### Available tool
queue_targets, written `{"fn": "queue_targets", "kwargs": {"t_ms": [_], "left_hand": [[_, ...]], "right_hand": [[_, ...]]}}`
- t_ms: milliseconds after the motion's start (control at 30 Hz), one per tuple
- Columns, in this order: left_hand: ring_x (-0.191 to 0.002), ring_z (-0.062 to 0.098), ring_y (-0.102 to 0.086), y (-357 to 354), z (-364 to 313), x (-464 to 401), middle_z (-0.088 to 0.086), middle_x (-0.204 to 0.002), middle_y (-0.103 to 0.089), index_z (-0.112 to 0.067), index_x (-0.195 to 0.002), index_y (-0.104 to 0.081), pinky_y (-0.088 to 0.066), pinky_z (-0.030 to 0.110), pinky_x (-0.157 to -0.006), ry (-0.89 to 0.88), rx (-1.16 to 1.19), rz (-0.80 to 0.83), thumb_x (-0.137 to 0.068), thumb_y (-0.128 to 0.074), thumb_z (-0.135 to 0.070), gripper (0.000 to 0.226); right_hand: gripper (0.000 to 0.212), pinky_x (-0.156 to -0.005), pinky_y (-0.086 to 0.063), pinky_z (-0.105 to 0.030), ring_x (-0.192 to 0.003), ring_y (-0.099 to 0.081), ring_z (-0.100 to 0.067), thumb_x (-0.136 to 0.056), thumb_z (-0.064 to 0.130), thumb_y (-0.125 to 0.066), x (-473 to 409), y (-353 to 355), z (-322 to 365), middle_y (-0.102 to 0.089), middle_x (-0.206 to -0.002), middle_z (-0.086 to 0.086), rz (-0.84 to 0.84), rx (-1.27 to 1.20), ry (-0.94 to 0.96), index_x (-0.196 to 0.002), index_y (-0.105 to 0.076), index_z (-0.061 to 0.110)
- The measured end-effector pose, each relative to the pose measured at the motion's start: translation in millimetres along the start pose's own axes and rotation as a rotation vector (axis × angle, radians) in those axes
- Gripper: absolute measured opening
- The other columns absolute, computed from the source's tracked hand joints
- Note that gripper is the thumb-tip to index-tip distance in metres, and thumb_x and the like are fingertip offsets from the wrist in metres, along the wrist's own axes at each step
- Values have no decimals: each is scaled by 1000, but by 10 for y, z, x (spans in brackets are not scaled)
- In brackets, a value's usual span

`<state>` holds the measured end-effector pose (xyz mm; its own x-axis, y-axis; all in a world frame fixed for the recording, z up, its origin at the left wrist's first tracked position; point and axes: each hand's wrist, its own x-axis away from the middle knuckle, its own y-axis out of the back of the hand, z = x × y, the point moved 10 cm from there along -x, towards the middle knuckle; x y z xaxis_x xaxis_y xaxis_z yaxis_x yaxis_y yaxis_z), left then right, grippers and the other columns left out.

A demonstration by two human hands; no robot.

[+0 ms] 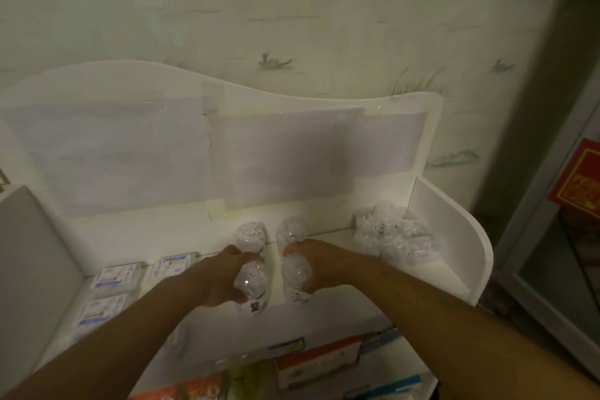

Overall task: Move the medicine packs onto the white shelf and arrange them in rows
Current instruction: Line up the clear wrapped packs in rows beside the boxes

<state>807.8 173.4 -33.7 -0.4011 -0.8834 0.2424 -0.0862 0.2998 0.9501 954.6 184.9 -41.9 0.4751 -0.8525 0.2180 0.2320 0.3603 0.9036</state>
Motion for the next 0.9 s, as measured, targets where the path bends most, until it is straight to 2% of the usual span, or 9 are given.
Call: {"fn": "queue_targets", "kwargs": {"t_ms": [200,300,433,533,633,733,800,900], "left_hand": [[-126,21,-48,0,-12,29,-6,-149,-29,-42,-144,-22,-45,34,-102,-20,-106,3,-79,-70,-46,81],[-128,20,-46,-14,-27,42,-7,-152,-26,-41,-148,-12,-44,35,-103,-24,-139,-1,-80,-67,-52,88],[-133,19,-41,63,-47,61,-5,-154,-25,-32,-151,2,-41,37,-106,-9,-163,15,-78,-66,-57,103],[-135,17,-38,263,-100,76,-7,-155,-23,-32,-151,-10,-39,34,-107,-41,-202,-21,-84,-56,-61,86],[-131,13,-42,514,-206,72,-10,-152,-29,-35,-146,-25,-40,30,-104,-86,-213,-111,-89,-50,-58,67],[-128,11,-44,727,-382,10,-13,-146,-37,-38,-141,-34,-43,30,-102,-139,-192,-216,-90,-52,-54,57],[-126,11,-46,814,-567,-58,-13,-142,-43,-39,-138,-39,-43,30,-102,-184,-148,-277,-90,-54,-49,51],[-123,12,-49,873,-973,-170,-12,-138,-47,-39,-134,-44,-45,30,-100,-264,-129,-340,-90,-55,-45,45]], "right_hand": [[81,-105,-41,-39,-129,-43,-25,-74,19,-80,18,22,31,-40,-146,-6,51,12,6,-142,-36,24],[81,-103,-41,-37,-130,-42,-26,-76,18,-79,43,31,46,-39,-147,-7,62,21,3,-144,-35,22],[95,-114,-31,-38,-140,-33,-25,-76,27,-81,99,62,87,-29,-156,-5,66,31,9,-151,-23,22],[88,-115,-28,-37,-142,-30,-23,-82,40,-73,193,255,92,-26,-158,-4,4,15,-11,-152,-22,23],[72,-116,-26,-36,-141,-31,-22,-90,45,-63,314,490,70,-32,-156,-3,-64,45,-30,-149,-31,20],[56,-114,-26,-33,-138,-35,-20,-95,44,-55,450,707,-79,-41,-150,-2,-115,76,-65,-143,-43,20],[46,-113,-31,-35,-133,-42,-22,-97,42,-51,555,828,-281,-46,-145,-3,-143,84,-107,-139,-47,23],[39,-110,-35,-34,-127,-46,-22,-99,36,-49,737,987,-641,-50,-140,-4,-178,113,-177,-137,-50,25]]}}
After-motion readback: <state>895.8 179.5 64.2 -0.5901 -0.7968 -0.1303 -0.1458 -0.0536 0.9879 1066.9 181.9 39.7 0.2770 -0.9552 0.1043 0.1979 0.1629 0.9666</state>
